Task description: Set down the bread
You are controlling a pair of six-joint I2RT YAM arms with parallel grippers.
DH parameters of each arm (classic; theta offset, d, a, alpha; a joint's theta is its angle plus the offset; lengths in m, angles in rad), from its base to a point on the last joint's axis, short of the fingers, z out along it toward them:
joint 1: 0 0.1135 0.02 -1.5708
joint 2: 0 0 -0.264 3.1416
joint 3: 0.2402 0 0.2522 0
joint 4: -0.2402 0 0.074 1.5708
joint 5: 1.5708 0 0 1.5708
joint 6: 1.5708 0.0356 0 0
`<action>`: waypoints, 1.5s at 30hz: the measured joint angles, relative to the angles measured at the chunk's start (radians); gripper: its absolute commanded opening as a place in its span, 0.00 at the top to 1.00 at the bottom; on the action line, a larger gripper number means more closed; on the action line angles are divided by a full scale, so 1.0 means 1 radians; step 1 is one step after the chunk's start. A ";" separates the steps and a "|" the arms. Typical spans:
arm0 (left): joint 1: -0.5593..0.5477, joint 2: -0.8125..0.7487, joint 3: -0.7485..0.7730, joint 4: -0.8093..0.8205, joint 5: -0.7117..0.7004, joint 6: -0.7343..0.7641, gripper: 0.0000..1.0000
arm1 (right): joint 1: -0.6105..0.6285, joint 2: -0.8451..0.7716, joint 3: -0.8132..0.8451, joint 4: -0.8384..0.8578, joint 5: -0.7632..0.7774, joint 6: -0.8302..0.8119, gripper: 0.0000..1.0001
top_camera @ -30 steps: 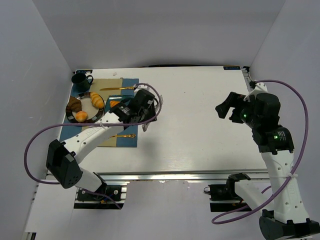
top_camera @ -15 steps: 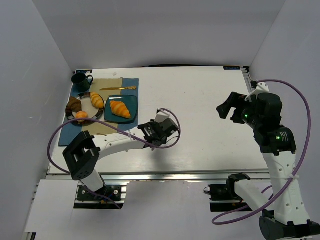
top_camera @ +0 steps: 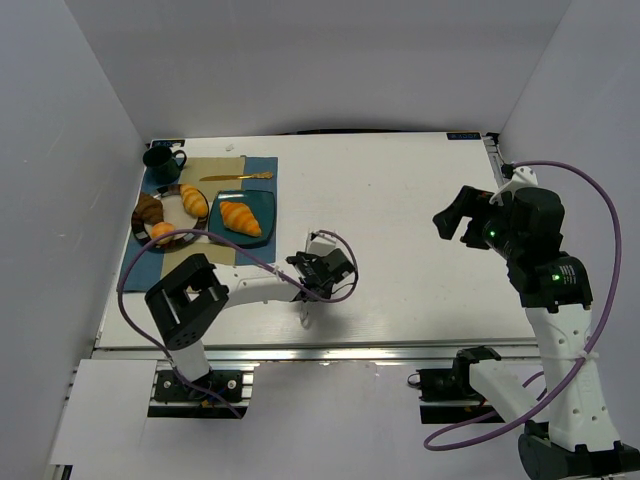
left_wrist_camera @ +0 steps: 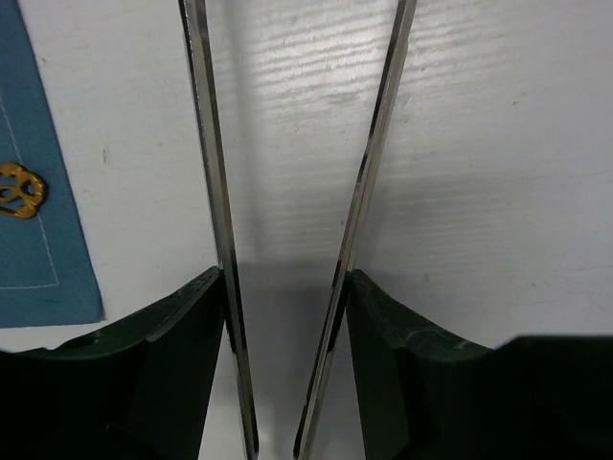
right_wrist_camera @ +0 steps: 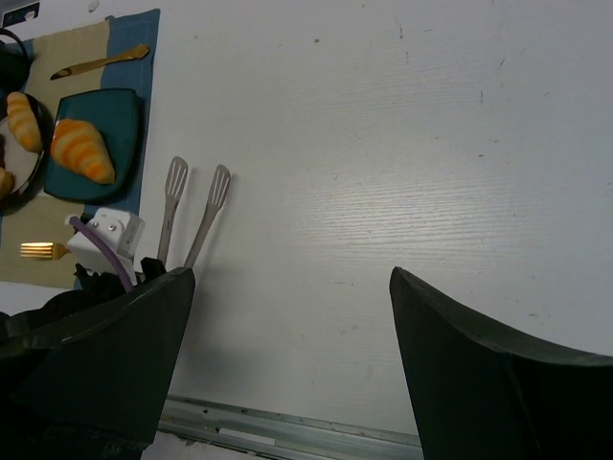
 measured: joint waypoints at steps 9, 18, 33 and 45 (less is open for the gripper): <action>0.000 0.030 -0.007 -0.003 0.021 -0.021 0.30 | 0.000 -0.002 -0.021 0.000 0.000 -0.002 0.11; 0.001 -0.051 -0.031 -0.080 -0.002 -0.067 0.02 | 0.000 0.003 -0.022 -0.001 0.008 -0.002 0.11; 0.033 -0.520 0.536 -0.516 -0.456 -0.117 0.02 | 0.000 0.161 0.029 -0.001 0.007 0.034 0.11; 0.043 -0.745 0.478 -0.524 -0.645 -0.093 0.02 | 0.000 0.217 0.048 0.056 -0.070 0.059 0.11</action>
